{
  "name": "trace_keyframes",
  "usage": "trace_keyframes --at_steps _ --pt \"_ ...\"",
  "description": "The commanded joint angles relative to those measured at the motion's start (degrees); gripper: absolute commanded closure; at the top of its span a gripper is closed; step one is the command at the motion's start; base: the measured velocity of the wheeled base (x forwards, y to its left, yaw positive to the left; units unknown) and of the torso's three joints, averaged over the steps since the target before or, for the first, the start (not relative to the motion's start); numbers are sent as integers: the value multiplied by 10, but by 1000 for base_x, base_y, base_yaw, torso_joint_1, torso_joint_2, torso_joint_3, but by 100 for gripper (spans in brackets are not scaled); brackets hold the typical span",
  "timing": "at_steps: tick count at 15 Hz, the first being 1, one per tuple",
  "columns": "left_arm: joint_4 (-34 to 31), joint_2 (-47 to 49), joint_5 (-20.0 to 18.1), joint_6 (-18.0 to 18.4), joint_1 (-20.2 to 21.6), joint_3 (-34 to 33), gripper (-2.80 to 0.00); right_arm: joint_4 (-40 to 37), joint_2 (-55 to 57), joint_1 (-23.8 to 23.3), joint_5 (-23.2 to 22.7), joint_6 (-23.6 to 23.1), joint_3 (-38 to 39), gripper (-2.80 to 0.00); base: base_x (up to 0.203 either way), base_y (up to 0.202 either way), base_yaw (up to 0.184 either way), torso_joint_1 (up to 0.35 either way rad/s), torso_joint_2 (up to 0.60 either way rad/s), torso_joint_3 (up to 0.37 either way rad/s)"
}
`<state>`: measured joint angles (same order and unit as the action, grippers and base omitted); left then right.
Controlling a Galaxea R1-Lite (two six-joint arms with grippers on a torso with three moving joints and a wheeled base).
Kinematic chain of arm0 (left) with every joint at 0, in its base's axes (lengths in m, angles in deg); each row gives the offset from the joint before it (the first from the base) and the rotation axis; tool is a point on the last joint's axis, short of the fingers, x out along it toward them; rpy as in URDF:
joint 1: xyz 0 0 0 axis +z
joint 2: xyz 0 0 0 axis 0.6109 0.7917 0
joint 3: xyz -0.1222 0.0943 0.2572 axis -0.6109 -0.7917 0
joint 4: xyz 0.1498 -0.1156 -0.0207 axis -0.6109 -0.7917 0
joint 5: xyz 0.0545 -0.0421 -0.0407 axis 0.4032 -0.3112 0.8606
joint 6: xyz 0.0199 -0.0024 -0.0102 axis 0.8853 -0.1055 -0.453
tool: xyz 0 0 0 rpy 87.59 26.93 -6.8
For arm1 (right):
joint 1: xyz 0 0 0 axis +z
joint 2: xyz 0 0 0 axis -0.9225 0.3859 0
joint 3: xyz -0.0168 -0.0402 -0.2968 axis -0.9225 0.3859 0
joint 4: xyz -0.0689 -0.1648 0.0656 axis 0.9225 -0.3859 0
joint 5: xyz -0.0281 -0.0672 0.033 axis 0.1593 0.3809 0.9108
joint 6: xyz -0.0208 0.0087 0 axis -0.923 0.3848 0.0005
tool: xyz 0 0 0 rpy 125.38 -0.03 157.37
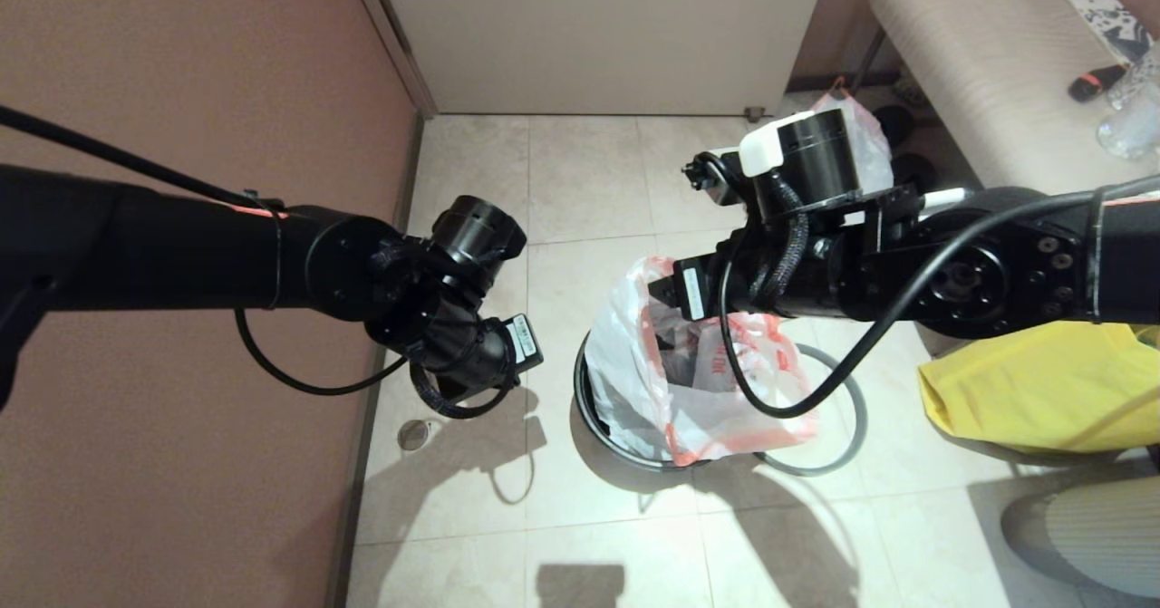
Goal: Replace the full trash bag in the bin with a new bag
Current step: Put the new garbage bag on the trash can
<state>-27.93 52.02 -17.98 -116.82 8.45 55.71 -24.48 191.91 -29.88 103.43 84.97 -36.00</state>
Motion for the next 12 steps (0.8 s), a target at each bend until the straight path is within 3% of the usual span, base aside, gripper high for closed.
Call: trace_keyframes --at_steps 1,3,5,6,10,12 --pt "-14 -10 5 -3 -6 15 0 -15 -60 0 20 -33 33 -280 0 0 0 0 0 0" --pt "-34 -11 25 -3 -19 41 0 -61 -69 -17 76 -73 42 -280 0 0 0 0 0 0" --pt "-61 -7 45 -3 -41 85 0 -116 -80 -35 88 -110 58 -280 0 0 0 0 0 0" --pt "-81 -4 55 -3 -52 119 0 -150 -81 -40 89 -126 63 0 0 0 0 0 0 0" --pt "-226 36 84 -6 -114 251 0 -257 -90 -56 94 -153 68 0 0 0 0 0 0 0" --pt "-258 48 97 -5 -151 263 0 -270 -82 -78 94 -183 71 0 0 0 0 0 0 0"
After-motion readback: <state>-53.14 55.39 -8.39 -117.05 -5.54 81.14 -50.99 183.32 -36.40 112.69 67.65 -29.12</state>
